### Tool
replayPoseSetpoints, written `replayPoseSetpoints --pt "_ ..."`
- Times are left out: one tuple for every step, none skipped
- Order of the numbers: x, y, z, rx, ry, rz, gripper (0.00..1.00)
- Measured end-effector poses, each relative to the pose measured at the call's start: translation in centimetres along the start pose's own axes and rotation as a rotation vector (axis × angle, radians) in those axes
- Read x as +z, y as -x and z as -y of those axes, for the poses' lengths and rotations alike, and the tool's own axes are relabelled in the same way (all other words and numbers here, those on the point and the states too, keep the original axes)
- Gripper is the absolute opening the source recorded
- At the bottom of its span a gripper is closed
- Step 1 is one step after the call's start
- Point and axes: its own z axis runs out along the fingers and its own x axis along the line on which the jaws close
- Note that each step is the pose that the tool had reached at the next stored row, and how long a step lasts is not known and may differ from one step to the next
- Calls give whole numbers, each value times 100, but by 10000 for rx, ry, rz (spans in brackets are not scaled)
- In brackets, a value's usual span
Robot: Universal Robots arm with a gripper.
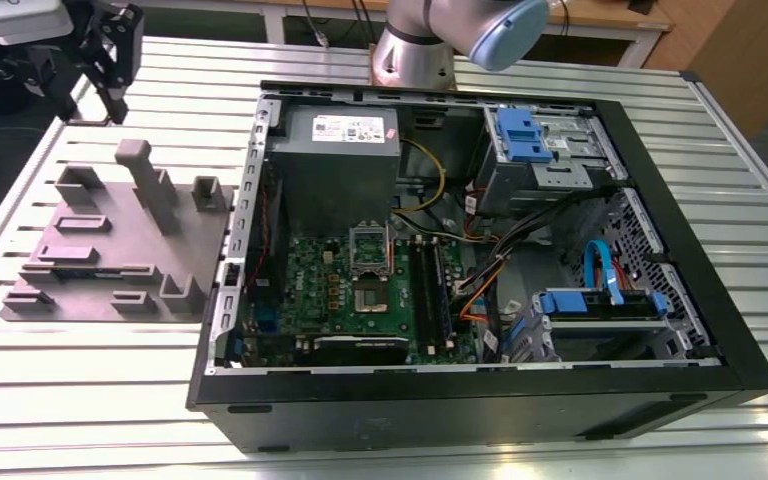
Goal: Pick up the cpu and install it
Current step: 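Pick up the cpu and move it towards the insertion slot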
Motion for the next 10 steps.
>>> replayPoseSetpoints --pt "-1 14 0 0 -1 -1 47" --pt "0 27 0 0 0 0 47" --pt "0 41 -1 1 0 0 47" --pt "-1 55 -1 0 -1 0 47" --pt "-1 68 -1 0 0 0 47" --pt "-1 81 -1 0 0 0 47" --pt "-1 94 -1 0 0 0 47" --pt "-1 110 -2 0 0 1 47" --pt "-1 125 -2 0 0 1 47" --pt "-1 137 -2 -1 0 0 47"
